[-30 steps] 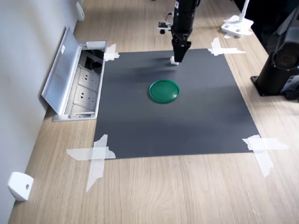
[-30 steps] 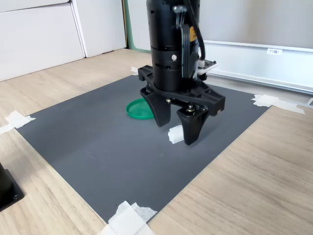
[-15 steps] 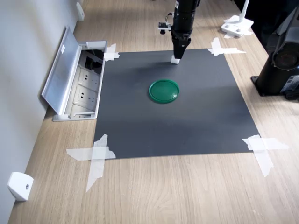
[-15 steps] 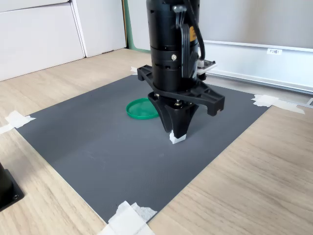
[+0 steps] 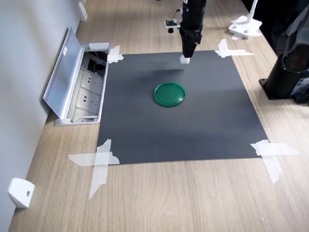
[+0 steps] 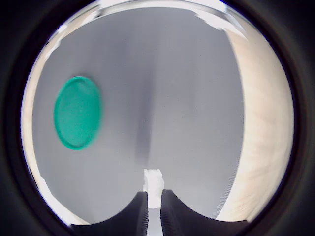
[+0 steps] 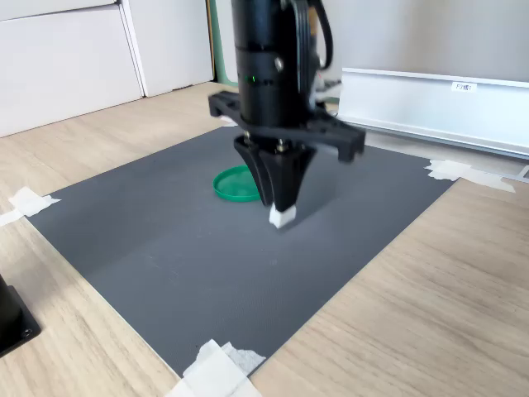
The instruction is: Grasp a white terminal and put it on the green lid.
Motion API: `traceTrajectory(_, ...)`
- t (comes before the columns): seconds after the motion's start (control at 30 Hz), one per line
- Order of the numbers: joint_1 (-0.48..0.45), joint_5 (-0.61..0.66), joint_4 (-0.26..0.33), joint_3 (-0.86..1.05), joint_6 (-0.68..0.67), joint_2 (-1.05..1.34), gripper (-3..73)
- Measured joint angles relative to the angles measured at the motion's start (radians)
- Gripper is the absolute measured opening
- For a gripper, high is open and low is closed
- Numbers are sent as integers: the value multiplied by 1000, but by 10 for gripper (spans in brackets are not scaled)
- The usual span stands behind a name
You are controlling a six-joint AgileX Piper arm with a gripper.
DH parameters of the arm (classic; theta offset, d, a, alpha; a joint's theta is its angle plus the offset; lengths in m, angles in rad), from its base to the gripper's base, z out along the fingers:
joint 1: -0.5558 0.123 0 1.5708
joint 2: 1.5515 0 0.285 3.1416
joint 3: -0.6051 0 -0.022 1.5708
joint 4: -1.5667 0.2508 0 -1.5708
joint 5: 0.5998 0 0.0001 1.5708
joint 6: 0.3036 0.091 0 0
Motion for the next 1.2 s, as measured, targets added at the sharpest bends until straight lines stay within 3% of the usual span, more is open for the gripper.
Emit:
traceTrajectory(0.23,226,50,0,-58,41,8,53)
traceTrajectory(0.47,356,40,-3,-86,88,-14,52)
traceTrajectory(0.9,380,-15,-61,-88,126,-107,52)
traceTrajectory(1.2,380,-24,-67,-88,107,-135,85)
